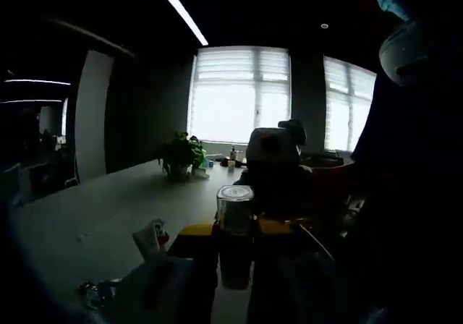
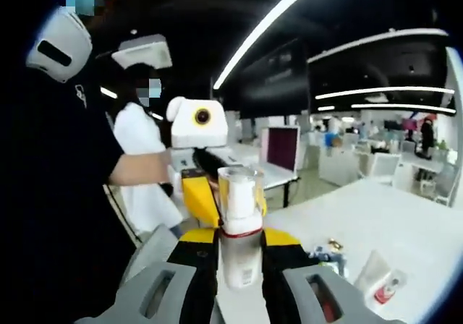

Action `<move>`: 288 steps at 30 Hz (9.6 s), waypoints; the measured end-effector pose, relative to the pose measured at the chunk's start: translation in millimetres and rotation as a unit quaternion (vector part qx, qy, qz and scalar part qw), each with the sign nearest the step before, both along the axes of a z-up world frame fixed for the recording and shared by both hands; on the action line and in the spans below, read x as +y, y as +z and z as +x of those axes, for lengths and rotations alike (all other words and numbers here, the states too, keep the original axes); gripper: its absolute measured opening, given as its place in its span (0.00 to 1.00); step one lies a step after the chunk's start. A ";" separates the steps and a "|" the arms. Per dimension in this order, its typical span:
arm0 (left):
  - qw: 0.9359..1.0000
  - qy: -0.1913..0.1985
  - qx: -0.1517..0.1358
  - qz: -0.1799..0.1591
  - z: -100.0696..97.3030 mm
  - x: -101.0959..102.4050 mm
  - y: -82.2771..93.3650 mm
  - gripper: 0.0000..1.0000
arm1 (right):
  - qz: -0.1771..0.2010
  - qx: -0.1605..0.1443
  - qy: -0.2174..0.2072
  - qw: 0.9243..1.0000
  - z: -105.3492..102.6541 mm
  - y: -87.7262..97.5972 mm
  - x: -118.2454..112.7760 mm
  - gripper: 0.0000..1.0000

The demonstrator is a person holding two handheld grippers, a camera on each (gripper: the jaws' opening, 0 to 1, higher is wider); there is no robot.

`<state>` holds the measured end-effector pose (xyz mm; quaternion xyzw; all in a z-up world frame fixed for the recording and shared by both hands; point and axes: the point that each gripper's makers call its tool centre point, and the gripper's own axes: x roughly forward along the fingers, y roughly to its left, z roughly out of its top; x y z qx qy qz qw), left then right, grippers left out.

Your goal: Arrange the skincare products in the storage area until every visible bottle or jar stands upright without overlapping.

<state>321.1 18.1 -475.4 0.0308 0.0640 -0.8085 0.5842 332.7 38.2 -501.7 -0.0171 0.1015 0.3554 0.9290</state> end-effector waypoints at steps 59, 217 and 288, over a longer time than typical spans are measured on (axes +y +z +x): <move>0.999 -0.021 -0.028 0.024 62.8 -93.7 -139.9 0.16 | -0.093 0.211 -0.348 0.908 -72.7 -190.0 -157.0 0.80; 0.989 -0.029 -0.061 0.135 79.4 -133.7 -276.5 0.18 | -0.018 0.231 -0.401 0.886 -74.6 -215.9 -170.3 0.80; 0.976 0.116 -0.013 0.184 126.5 -31.2 -225.1 0.59 | -0.022 0.273 -0.388 0.880 -82.4 -229.9 -166.6 0.87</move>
